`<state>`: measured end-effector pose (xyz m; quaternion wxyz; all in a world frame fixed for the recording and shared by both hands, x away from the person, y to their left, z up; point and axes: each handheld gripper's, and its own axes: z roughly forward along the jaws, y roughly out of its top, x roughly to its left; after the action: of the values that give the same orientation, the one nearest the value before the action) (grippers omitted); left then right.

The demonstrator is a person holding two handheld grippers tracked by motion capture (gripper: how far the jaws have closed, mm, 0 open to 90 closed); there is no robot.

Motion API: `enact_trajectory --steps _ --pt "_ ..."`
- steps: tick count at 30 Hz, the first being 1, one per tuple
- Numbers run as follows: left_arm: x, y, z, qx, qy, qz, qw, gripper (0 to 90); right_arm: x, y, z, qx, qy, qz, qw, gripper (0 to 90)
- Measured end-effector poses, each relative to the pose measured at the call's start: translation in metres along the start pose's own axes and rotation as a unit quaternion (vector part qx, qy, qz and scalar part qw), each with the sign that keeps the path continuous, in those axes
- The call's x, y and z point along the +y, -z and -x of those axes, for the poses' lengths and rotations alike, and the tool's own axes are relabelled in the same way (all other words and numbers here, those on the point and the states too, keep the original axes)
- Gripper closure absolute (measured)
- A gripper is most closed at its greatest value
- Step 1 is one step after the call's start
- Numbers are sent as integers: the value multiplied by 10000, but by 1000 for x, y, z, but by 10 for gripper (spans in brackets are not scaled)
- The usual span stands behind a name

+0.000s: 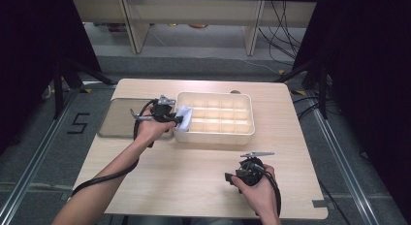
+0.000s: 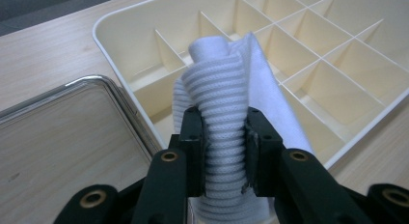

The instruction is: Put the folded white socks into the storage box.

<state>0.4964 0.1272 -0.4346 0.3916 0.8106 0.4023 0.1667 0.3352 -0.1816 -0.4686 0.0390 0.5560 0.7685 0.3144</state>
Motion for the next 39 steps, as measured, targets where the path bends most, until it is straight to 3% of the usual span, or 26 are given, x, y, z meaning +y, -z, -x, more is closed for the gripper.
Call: enact_trajectory --steps 2,20,27,39 --pt "1 -1 -1 6 -19 -73 10000 720 -1 -1 1 -83 9 -22 10000 508" --pt "11 -15 4 101 -239 -651 9975 716 -1 0 2 -39 53 -20 10000 506" --pt "16 -18 5 167 -404 -938 9946 718 -1 0 2 -45 89 48 9999 506" --pt "20 -25 5 158 -377 -1229 9916 717 -1 -1 2 -9 69 26 10000 506"
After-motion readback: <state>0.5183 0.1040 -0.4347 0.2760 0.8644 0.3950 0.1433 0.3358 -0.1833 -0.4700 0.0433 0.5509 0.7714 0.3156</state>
